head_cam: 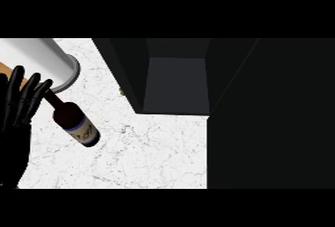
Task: Pick up the wine, place it into the cabinet and close the cabinet
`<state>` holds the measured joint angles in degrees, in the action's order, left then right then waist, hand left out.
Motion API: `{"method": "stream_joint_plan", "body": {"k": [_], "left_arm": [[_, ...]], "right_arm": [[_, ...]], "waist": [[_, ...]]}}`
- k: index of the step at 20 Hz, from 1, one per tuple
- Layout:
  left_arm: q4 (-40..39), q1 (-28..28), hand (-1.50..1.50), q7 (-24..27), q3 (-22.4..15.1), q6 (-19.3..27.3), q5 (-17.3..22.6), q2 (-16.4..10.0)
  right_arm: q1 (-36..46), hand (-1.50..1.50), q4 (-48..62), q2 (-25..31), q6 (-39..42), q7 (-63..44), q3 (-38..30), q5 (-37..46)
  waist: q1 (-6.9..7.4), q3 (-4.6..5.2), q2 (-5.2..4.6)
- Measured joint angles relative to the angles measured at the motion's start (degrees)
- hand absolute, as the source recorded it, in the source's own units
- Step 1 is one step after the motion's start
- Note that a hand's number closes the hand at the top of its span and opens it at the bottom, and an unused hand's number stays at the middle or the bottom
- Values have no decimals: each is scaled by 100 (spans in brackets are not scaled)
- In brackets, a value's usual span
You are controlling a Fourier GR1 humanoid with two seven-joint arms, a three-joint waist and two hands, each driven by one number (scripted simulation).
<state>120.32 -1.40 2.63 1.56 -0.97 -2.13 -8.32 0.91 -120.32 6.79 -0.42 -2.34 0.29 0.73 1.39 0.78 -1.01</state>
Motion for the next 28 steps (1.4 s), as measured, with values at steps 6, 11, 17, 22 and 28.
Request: {"method": "stream_joint_plan", "body": {"k": [6,11,17,22,28], "left_arm": [[-380,-519,-150,-946,-92,404,-358,182],[-599,-662,-150,-1833,-287,1005,344,634],[-397,-1078,-150,-2713,-775,1816,235,784],[-185,-1565,-150,-3409,-999,2237,-82,817],[-118,-2066,-150,-4005,-1288,2822,-504,828]], "right_arm": [[-464,-150,-381,-183,71,96,313,10],[-845,-150,-761,-99,504,-423,777,-434],[-1263,-150,-1604,95,735,-1072,817,-842],[-991,-150,-1873,118,675,-1647,738,-927],[-644,-150,-1948,-69,440,-2084,1049,-665]], "waist": [[-159,-65,82],[-215,-74,104],[-192,-79,111],[-168,-79,110],[-155,-79,110]]}}
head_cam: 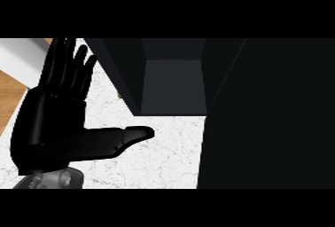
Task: Pick up the wine, place it into the cabinet and close the cabinet
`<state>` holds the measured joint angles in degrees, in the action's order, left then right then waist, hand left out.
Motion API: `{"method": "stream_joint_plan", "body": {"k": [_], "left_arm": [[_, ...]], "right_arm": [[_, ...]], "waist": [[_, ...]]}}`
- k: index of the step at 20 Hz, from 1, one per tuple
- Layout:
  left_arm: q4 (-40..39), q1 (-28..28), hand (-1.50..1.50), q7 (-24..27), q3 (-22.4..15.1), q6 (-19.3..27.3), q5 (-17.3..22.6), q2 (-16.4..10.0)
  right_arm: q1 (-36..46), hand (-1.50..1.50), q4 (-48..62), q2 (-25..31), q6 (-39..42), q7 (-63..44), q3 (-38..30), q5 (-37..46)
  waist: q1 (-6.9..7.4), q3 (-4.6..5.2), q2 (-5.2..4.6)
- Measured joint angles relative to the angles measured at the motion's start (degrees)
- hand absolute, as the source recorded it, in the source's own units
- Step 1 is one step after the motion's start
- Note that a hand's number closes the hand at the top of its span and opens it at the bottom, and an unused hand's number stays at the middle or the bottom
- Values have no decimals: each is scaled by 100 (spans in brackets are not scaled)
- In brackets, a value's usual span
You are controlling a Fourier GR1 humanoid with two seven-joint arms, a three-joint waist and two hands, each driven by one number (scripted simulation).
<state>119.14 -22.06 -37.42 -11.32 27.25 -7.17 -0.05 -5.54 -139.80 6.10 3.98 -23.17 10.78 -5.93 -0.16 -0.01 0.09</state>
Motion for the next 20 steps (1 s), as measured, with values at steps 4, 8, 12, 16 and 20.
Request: {"method": "stream_joint_plan", "body": {"k": [4,8,12,16,20], "left_arm": [[212,-76,-150,-329,189,-11,-72,-64],[366,-159,-150,-646,419,-24,-159,-178],[569,-173,-150,-953,659,-63,-205,-327],[643,-114,-150,-1020,853,-164,-187,-466],[723,72,-150,-981,1125,-315,-60,-641]], "right_arm": [[70,-150,-97,17,-17,-208,-62,40],[272,-150,-186,-55,-169,-514,111,200],[176,-150,-250,-4,-106,-514,26,241],[307,-150,-257,-21,-142,-647,-54,260],[460,-150,-281,-18,-193,-834,-88,272]], "waist": [[1,1,1],[3,1,2],[0,1,3],[2,2,1],[4,2,0]]}}
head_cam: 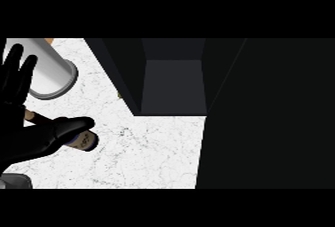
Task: Pick up the wine, place it into the cabinet and close the cabinet
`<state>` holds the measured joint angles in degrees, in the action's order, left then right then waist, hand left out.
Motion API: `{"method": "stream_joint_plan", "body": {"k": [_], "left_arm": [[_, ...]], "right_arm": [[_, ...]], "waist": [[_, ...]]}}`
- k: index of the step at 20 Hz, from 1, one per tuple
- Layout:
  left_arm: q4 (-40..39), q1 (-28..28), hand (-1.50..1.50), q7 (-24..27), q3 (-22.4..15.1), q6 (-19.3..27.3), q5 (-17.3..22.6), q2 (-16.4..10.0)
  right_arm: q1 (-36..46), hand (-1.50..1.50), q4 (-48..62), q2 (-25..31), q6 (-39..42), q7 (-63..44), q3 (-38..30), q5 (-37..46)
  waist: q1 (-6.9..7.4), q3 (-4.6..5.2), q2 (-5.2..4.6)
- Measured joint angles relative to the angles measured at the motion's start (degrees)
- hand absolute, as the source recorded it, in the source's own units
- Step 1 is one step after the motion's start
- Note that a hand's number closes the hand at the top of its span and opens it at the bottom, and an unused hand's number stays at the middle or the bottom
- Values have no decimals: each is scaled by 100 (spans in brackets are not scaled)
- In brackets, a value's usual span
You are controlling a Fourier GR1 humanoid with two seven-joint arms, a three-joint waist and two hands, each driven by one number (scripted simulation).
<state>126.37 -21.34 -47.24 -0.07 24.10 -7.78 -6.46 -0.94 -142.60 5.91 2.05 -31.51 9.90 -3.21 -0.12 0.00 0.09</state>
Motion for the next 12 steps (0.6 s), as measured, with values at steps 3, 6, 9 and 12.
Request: {"method": "stream_joint_plan", "body": {"k": [3,6,9,12], "left_arm": [[132,135,-150,-73,141,-68,56,-82],[208,290,-150,-69,410,-156,237,-185],[26,400,-150,116,646,-245,463,-220],[-91,507,-150,151,999,-433,848,-356]], "right_arm": [[124,-150,-1,-19,-36,-100,-40,9],[165,-150,2,-25,-14,-102,-89,10],[313,-150,-3,-38,-54,-244,-82,19],[203,-150,-17,-18,14,-192,-137,12]], "waist": [[3,0,0],[6,0,0],[1,1,-2],[-4,1,-1]]}}
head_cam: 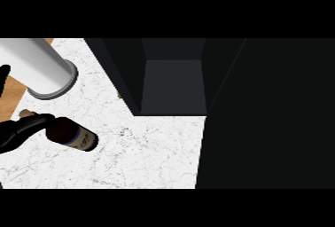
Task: Pick up the wine, place it into the cabinet and close the cabinet
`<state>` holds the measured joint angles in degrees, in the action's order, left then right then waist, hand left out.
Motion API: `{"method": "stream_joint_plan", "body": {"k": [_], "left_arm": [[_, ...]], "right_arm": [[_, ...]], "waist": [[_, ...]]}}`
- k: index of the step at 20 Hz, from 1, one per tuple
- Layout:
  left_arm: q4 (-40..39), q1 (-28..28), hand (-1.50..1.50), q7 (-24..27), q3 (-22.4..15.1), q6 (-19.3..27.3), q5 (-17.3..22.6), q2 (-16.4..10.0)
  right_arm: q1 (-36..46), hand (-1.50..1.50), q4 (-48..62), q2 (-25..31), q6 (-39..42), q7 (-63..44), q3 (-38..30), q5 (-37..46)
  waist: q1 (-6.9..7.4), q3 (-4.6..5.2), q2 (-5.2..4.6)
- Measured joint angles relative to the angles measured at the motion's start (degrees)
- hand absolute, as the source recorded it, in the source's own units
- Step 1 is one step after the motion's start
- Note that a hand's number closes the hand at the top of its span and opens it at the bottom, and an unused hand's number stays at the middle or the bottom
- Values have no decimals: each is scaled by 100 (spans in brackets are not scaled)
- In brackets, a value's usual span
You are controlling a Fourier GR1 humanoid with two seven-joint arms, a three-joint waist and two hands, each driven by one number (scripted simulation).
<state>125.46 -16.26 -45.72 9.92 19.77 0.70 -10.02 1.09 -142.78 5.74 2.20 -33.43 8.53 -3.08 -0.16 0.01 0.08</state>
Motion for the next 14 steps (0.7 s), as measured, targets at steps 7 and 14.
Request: {"method": "stream_joint_plan", "body": {"k": [7,14], "left_arm": [[-339,471,-150,414,447,-371,661,10],[-887,980,-150,1121,629,-834,1067,158]], "right_arm": [[-37,-150,-13,-53,1,-24,44,6],[215,-150,-8,-41,-26,-222,-28,3]], "waist": [[-3,0,1],[3,1,-1]]}}
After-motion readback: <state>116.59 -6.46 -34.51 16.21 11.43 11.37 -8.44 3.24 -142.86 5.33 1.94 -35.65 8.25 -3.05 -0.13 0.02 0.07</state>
